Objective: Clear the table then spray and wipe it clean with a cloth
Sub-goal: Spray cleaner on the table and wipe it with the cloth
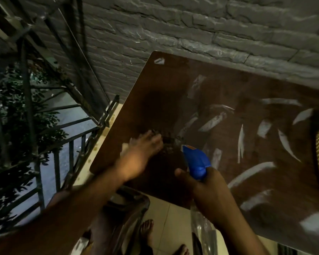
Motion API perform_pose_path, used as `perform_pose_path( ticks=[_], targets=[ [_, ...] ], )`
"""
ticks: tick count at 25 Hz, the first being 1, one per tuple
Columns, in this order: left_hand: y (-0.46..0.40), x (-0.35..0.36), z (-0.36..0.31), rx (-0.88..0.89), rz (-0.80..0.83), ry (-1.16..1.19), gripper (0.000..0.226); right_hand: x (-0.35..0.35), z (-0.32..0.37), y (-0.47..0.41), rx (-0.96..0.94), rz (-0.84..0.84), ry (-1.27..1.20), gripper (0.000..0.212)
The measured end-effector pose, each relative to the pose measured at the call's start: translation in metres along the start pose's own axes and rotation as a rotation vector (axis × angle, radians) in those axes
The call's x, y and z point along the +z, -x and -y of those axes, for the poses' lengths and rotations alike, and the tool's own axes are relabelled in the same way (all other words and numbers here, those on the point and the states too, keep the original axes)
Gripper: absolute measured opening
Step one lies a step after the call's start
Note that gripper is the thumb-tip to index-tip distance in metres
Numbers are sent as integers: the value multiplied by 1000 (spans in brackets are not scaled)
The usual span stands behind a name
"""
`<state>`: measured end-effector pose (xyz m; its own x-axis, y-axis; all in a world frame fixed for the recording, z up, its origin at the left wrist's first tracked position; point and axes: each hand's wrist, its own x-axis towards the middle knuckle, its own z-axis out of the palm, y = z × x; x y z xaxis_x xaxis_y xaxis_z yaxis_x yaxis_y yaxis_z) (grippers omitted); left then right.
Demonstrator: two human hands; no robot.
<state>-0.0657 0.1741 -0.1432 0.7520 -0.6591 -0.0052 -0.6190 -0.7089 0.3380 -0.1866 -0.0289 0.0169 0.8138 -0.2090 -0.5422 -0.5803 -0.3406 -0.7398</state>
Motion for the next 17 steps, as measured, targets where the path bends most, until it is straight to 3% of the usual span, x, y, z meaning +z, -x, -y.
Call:
perform_pose_path(
  ticks=[2, 3, 4, 7, 9, 10, 12, 14, 15, 17],
  targets=[
    [43, 16, -10, 313, 27, -143, 66, -5, 5, -4, 26, -11, -12, 23],
    [49, 12, 6, 362, 15, -163, 68, -8, 7, -7, 41, -12, -10, 24],
    [38, 5, 28, 320, -25, -120, 68, -11, 9, -12, 56, -19, -5, 26],
    [-52, -27, 82, -146, -76, 19, 64, -12, 21, -30, 92, -52, -23, 29],
    [-104, -34, 62, -310, -67, 44, 60, -10, 31, -38, 82, -85, -36, 26],
    [-112, -27, 44, -260, -31, 4, 60, -9, 36, -40, 72, -100, -36, 25],
    [-83, -8, 11, 31, 114, -148, 66, -11, 44, -40, 73, -104, -45, 21],
    [-36, -9, 16, 224, 110, -109, 78, -16, 48, -38, 104, -98, -80, 20],
    [-33, -14, 40, 221, 83, -37, 78, -20, 50, -39, 114, -99, -90, 21],
    [-63, -23, 91, 48, 32, 17, 70, -24, 50, -46, 127, -97, -91, 23]
  ],
)
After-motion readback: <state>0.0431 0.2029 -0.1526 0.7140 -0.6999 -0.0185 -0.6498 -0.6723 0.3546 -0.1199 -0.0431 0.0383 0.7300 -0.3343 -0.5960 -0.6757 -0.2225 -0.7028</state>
